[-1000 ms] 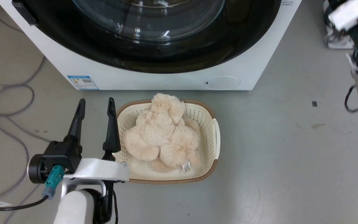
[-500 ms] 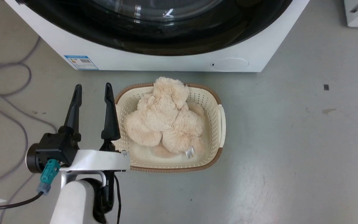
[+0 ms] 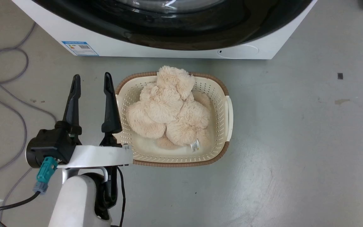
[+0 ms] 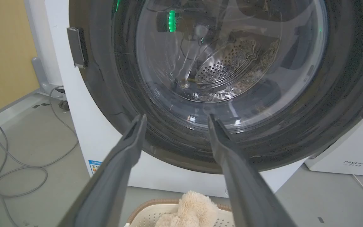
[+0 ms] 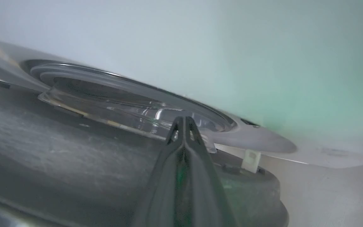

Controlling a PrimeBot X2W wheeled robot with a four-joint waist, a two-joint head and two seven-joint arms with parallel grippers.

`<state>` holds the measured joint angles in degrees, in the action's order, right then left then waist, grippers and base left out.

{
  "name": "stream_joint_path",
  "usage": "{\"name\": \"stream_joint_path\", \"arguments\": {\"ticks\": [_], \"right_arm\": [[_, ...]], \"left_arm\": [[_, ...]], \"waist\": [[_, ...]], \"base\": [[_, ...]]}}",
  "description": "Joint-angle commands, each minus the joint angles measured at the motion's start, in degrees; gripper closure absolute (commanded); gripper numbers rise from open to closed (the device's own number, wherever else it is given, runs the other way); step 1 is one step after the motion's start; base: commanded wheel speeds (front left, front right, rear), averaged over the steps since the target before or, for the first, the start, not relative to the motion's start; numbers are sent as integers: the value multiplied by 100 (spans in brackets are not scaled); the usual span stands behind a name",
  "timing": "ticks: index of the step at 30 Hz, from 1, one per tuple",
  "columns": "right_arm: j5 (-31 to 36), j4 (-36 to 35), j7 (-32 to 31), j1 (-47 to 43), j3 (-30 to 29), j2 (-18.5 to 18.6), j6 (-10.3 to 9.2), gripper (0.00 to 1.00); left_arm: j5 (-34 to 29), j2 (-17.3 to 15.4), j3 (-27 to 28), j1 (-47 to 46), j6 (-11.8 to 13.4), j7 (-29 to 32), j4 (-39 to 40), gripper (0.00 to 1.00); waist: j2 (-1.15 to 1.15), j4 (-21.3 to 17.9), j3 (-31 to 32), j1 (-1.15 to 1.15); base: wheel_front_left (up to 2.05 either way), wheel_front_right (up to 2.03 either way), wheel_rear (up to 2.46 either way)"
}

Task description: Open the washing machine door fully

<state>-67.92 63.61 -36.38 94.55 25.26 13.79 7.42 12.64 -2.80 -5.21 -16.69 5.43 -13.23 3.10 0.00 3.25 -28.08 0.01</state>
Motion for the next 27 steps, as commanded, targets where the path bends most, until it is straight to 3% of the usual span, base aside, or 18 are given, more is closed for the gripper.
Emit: {"name": "stream_joint_path", "arguments": {"ticks": [1, 11, 27], "right_arm": [[-200, 151, -156, 204, 108, -79, 6, 100], [-997, 381, -1169, 339, 342, 33, 7, 100], [-1470, -815, -1809, -1854, 362, -35, 7, 100]], "left_arm": [[53, -8, -31, -104, 42, -57, 4, 0], [140, -8, -97, -100, 95, -177, -99, 0], [-35, -8, -207, 543, -47, -177, -605, 0]], "waist": [[0, 8, -13, -1], [0, 34, 127, -1], [0, 42, 1171, -1]], "base": [[0, 0, 0], [0, 0, 0], [0, 0, 0]]}}
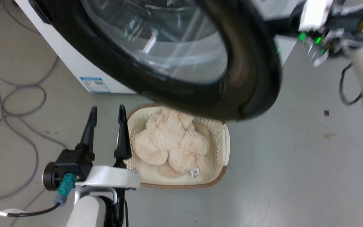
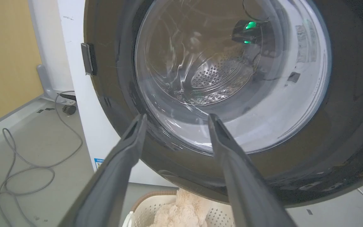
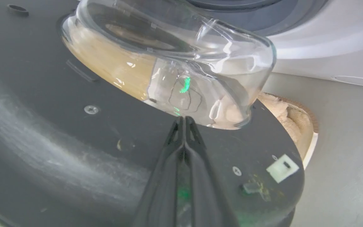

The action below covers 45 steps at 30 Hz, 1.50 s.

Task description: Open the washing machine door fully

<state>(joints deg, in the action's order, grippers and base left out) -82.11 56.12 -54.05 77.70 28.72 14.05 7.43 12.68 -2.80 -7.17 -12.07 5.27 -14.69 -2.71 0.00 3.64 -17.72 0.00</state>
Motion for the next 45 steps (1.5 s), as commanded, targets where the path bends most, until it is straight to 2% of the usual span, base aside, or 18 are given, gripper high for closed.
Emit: {"name": "stream_joint_path", "arguments": {"ticks": [1, 20, 28, 31, 37, 38, 41, 45], "right_arm": [[-71, -167, -66, -300, 29, -74, 6, 100], [-399, -1821, -326, -2373, 248, -565, 6, 100], [-496, -2170, -313, -2944, 271, -700, 6, 100], [-508, -2336, -16, -3186, 138, -697, 6, 100], [-559, -3078, 1065, -4191, -387, -541, 6, 100], [-556, -3204, 1306, -4416, -502, -510, 6, 97], [-541, -3567, 1950, -5105, -802, -444, 6, 0], [-380, -3968, 3000, -5962, -1257, -426, 6, 0]], "left_arm": [[-62, -8, -9, 122, -44, -30, -59, 0], [-390, -10, 57, 749, -181, -30, -491, 0], [-498, -11, 72, 882, -260, -30, -558, 0], [-518, -10, 61, 920, -277, -30, -570, 0], [-514, -10, 52, 949, -298, -30, -573, 0], [-510, -10, 58, 964, -296, -30, -574, 0], [-500, -10, 89, 1012, -292, -30, -582, 0], [-513, -9, 99, 1069, -302, -30, -614, 0]], "waist": [[0, 6, 184, 0], [0, 128, 1052, 0], [0, 163, 1237, 0], [0, 166, 1300, 0], [0, 172, 1384, 0], [0, 159, 1401, 0], [0, 94, 1454, 0], [0, 6, 1508, 0]], "base": [[0, 0, 0], [0, 0, 0], [0, 0, 0], [0, 0, 0], [0, 0, 0], [0, 0, 0], [0, 0, 0], [0, 0, 0]]}}
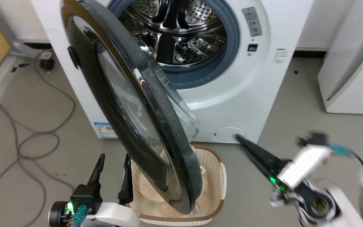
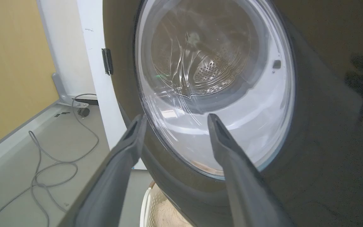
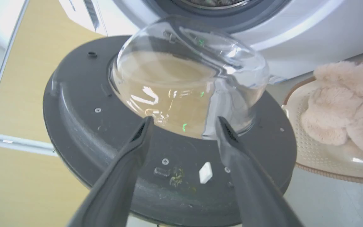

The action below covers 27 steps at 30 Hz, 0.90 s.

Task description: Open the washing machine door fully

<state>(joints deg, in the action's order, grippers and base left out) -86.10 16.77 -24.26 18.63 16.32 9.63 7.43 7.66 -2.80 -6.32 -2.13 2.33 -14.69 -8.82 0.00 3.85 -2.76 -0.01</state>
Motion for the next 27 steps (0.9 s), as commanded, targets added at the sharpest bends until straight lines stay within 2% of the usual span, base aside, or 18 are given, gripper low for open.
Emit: {"name": "stream_joint_path", "arguments": {"ticks": [1, 9, 13, 15, 18, 21, 27], "right_arm": [[108, -135, 296, -246, -114, 18, 6, 0], [1158, -397, 2310, -1482, -745, -104, 6, 0], [2020, -421, 3123, -1764, -1091, -173, 6, 0], [2654, -442, 3454, -1835, -1294, -177, 6, 0], [3707, -591, 3679, -1897, -1674, -263, 6, 0], [5046, -956, 3762, -1942, -2104, -372, 6, 0], [7112, -2017, 3407, -2111, -2382, -620, 6, 0]], "left_arm": [[-18, -10, 9, 79, -25, -30, -14, 0], [-57, -24, 64, 134, -75, -30, -81, 0], [-70, -26, 98, 150, -78, -30, -100, 0], [-71, -31, 123, 156, -79, -30, -105, 0], [-69, -36, 157, 156, -86, -30, -113, 0], [-70, -36, 188, 150, -85, -30, -105, 0], [-61, -33, 231, 138, -80, -30, -95, 0]], "waist": [[0, -28, 19, 1], [0, -177, 98, 1], [0, -248, 112, 1], [0, -286, 121, 1], [0, -318, 123, 1], [0, -335, 117, 1], [0, -326, 106, 1]], "base": [[0, 0, 0], [0, 0, 0], [0, 0, 0], [0, 0, 0], [0, 0, 0], [0, 0, 0], [0, 0, 0]]}}
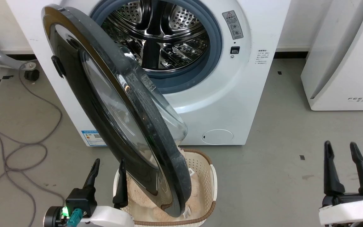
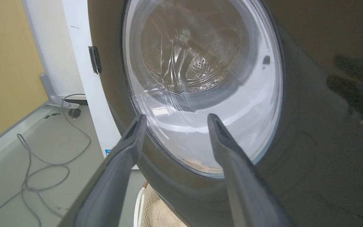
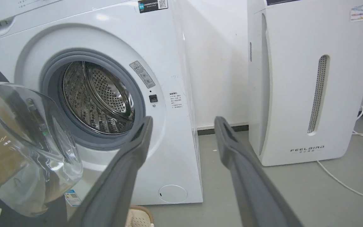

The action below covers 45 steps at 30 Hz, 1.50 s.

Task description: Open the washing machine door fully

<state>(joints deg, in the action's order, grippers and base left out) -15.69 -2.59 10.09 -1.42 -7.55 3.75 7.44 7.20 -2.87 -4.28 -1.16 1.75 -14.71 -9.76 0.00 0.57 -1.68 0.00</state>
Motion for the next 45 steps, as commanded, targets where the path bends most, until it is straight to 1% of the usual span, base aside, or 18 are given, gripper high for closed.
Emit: {"name": "stream_joint_path", "arguments": {"ticks": [1, 5, 9, 16, 17, 18, 19, 25, 30, 33, 39, 45], "right_arm": [[376, -224, -148, -160, 25, -49, 5, 0], [1118, -606, -510, -369, 275, -81, 5, 0], [1322, -637, -673, -524, 394, -84, 5, 0], [1279, -376, -670, -631, 417, -86, 5, 0], [1275, -354, -660, -624, 421, -86, 5, 0], [1270, -339, -652, -616, 426, -86, 5, 0], [1268, -324, -650, -608, 430, -86, 5, 0], [1254, -298, -647, -578, 423, -87, 5, 0], [1217, -306, -650, -581, 406, -87, 5, 0], [1203, -301, -655, -583, 386, -87, 5, 0], [1194, -283, -656, -585, 373, -87, 5, 0], [1181, -276, -651, -590, 334, -87, 5, 0]], "left_arm": [[-15, -25, 31, 42, -20, -29, 0, 0], [-17, -24, 45, 42, -26, -29, -3, 0], [-30, -23, 45, 36, -34, -29, -13, 0], [-62, -27, 59, 37, -61, -29, -37, 0], [-65, -27, 59, 43, -63, -29, -40, 20], [-65, -27, 60, 48, -67, -29, -44, 68], [-65, -27, 62, 50, -73, -29, -48, 100], [-68, -32, 69, 37, -124, -29, 27, 100], [-65, -41, 79, 13, -194, -29, 370, 100], [-117, -73, 70, -43, -224, -29, 692, 100], [-225, -152, 85, -168, -170, -29, 1408, 100], [-314, -201, 25, -448, -128, 138, 2396, 100]], "waist": [[0, 6, -3, 0], [0, 18, -26, 0], [0, 33, -47, 0], [0, 40, -65, 0], [0, 40, -63, 0], [0, 39, -64, 0], [0, 40, -65, 0], [0, 51, -62, 0], [0, 54, -79, 0], [0, 62, -89, 0], [0, 71, -86, 0], [0, 101, -88, 0]], "base": [[0, 0, 0], [0, 0, 0], [0, 0, 0], [0, 0, 0], [0, 0, 0], [0, 0, 0], [0, 0, 0], [0, 0, 0], [0, 0, 0], [0, 0, 0], [0, 0, 0], [0, 0, 0]]}}
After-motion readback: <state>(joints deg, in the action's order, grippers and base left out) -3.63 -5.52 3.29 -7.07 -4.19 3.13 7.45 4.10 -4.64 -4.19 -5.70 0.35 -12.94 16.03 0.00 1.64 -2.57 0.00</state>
